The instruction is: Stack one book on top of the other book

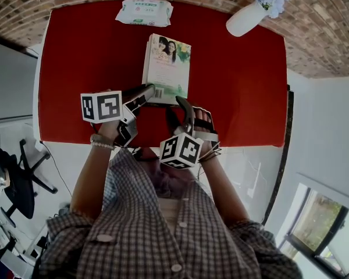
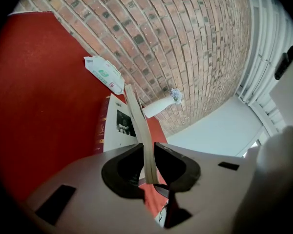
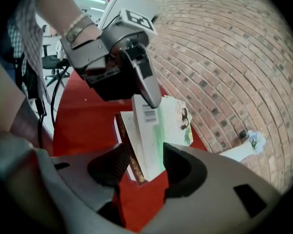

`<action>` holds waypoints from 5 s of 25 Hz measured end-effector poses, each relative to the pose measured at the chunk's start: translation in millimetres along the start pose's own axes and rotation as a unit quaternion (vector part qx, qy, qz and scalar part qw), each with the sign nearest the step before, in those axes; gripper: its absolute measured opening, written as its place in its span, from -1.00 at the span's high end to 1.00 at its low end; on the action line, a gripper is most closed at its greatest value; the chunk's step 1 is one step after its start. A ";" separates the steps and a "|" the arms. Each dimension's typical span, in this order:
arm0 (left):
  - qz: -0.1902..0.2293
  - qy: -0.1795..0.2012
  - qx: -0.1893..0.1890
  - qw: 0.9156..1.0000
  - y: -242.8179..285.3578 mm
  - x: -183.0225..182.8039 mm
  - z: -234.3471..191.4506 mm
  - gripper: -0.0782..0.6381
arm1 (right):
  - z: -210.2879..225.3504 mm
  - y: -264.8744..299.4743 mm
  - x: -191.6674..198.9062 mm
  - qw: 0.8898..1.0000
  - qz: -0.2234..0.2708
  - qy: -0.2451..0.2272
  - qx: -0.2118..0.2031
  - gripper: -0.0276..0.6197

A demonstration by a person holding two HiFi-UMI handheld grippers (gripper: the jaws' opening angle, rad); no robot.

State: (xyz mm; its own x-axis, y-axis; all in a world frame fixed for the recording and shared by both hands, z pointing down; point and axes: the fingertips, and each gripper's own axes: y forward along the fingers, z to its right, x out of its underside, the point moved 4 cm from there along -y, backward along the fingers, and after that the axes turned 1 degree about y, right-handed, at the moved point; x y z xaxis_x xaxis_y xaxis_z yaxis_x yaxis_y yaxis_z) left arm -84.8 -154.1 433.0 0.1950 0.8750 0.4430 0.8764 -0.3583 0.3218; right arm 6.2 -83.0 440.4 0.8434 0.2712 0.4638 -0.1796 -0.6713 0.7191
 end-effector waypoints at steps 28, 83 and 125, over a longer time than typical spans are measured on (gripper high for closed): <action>0.000 0.109 -0.071 0.992 -45.7 5.2 -5.4 0.39 | -27.7 24.2 -31.3 0.999 -0.018 -0.017 -0.028 0.66; 0.127 0.338 -0.101 0.927 -101.1 -9.5 123.8 0.76 | 88.4 -110.8 6.0 0.922 0.218 0.321 -0.004 0.90; 0.117 0.323 -0.074 0.936 -87.3 -10.0 119.7 0.76 | 92.3 -100.4 5.1 0.924 0.201 0.325 0.001 0.90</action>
State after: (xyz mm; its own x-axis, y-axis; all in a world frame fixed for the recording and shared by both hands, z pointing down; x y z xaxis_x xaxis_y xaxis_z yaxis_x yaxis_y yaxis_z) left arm -110.5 -92.6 300.3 0.0251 0.4039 0.9145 0.7633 -0.5985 0.2433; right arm 75.2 -77.9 322.8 0.2267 0.3564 0.9064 -0.4109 -0.8087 0.4208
